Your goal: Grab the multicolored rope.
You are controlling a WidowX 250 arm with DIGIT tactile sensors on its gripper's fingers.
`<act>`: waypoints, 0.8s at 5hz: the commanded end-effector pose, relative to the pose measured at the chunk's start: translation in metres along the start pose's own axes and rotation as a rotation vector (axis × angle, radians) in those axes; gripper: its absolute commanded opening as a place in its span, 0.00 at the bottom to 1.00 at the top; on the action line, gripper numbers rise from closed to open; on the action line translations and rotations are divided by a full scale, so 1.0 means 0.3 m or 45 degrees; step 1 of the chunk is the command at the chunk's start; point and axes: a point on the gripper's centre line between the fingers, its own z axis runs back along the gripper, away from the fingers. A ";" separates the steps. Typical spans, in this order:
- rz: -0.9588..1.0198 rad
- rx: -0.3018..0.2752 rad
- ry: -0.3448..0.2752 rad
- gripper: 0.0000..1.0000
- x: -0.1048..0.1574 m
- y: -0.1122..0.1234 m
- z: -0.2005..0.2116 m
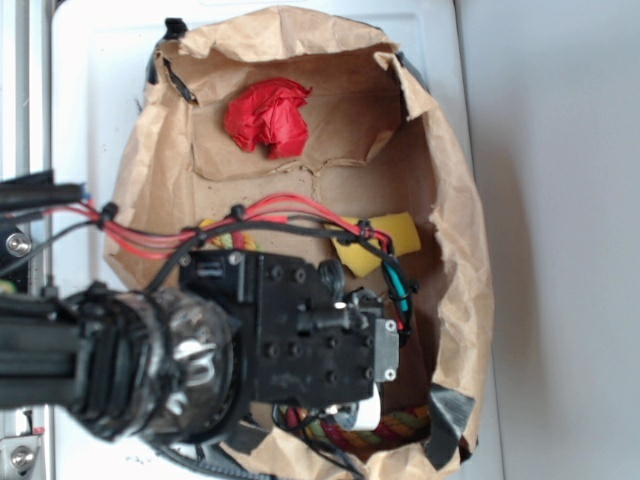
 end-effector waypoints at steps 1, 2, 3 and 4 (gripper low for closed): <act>0.229 0.127 -0.110 0.00 -0.027 -0.046 0.134; 0.484 0.201 -0.165 0.00 -0.112 0.128 0.297; 0.765 0.222 -0.194 0.00 -0.281 0.211 0.373; 0.923 0.266 -0.179 0.00 -0.335 0.234 0.413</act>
